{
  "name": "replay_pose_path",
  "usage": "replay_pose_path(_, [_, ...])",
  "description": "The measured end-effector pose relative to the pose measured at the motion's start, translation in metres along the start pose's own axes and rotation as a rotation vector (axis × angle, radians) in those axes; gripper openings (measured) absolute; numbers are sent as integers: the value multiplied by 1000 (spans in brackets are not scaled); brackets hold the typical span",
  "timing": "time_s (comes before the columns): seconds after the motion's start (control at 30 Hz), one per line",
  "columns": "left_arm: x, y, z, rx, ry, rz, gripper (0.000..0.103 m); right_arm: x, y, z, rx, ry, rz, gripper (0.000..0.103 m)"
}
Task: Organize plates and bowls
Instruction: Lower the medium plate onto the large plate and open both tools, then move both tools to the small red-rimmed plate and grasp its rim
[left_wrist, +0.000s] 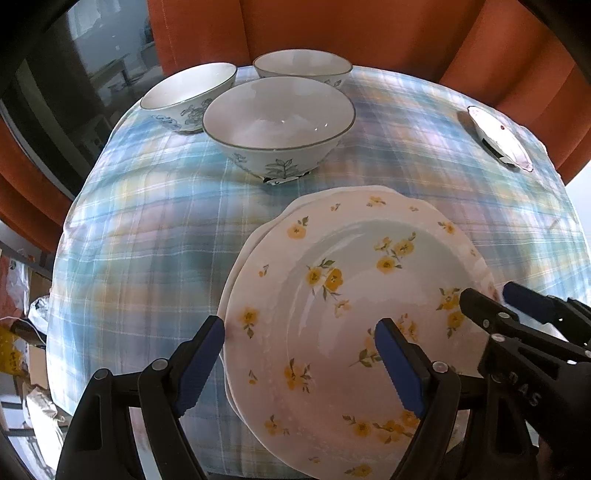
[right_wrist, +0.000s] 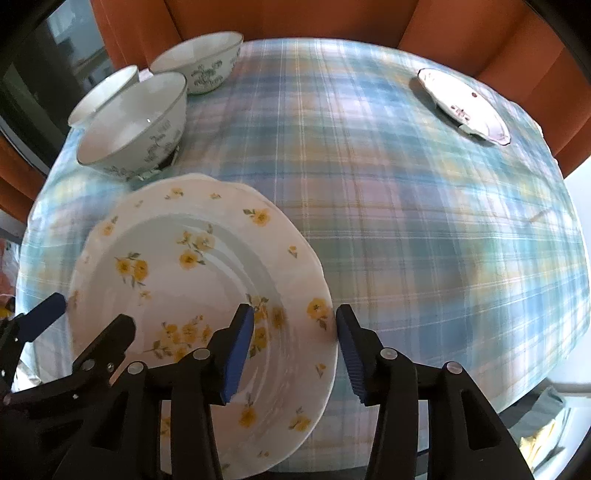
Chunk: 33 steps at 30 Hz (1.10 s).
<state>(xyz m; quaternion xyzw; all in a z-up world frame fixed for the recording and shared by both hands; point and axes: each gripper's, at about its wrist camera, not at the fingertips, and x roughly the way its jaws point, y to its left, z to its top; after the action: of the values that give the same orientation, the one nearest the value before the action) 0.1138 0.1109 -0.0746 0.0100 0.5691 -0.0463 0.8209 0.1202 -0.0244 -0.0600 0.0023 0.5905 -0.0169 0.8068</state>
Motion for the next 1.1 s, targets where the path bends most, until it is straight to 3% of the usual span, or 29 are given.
replay_pose_path(0.2, [-18, -9, 7, 34, -38, -14, 89, -25, -12, 2, 30, -60, -2, 66])
replay_pose_path(0.43, [-30, -33, 20, 48, -107, -7, 92, -42, -37, 13, 48, -139, 53, 67])
replay_pose_path(0.8, [-39, -90, 48, -10, -136, 21, 92, -46, -92, 39, 50, -203, 149, 67])
replay_pose_path(1.1, [-31, -152, 77, -28, -148, 29, 92, -48, -153, 65, 22, -252, 106, 72])
